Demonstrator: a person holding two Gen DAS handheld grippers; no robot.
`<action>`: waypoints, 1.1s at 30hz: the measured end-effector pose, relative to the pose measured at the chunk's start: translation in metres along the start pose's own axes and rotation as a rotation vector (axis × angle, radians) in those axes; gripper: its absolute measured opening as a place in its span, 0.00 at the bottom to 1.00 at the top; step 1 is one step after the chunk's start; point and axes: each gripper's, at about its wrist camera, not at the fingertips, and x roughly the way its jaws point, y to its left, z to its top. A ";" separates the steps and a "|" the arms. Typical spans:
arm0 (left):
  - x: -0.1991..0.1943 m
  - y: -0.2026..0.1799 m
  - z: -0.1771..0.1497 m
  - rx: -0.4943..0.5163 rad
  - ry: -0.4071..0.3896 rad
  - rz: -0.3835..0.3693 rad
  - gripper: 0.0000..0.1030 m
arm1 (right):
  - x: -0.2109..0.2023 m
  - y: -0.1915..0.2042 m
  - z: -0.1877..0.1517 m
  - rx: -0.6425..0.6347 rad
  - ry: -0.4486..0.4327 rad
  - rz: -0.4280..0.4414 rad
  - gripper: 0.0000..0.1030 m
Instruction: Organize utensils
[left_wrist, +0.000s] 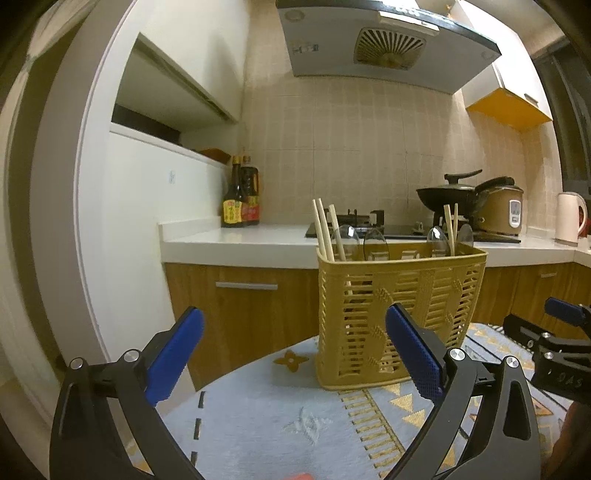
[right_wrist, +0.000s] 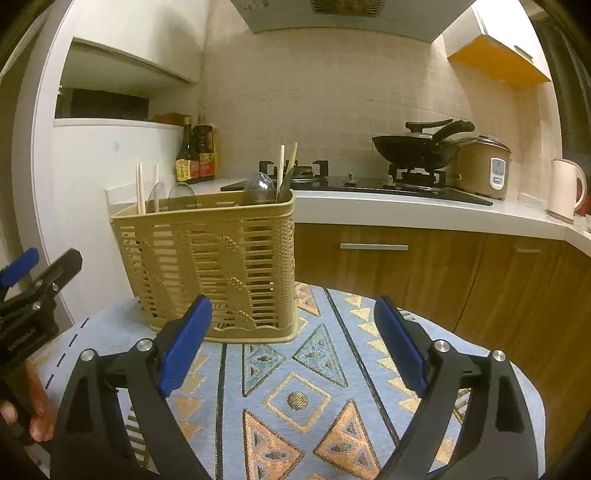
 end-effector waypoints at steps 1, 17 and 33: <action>0.002 0.000 0.000 -0.001 0.009 0.001 0.93 | 0.000 -0.001 0.000 0.005 -0.001 0.000 0.85; 0.010 0.003 -0.003 -0.017 0.069 0.013 0.93 | 0.000 -0.004 0.001 0.016 -0.010 -0.009 0.88; 0.009 0.002 -0.004 -0.015 0.071 0.003 0.93 | 0.000 -0.003 0.000 0.012 -0.012 -0.012 0.88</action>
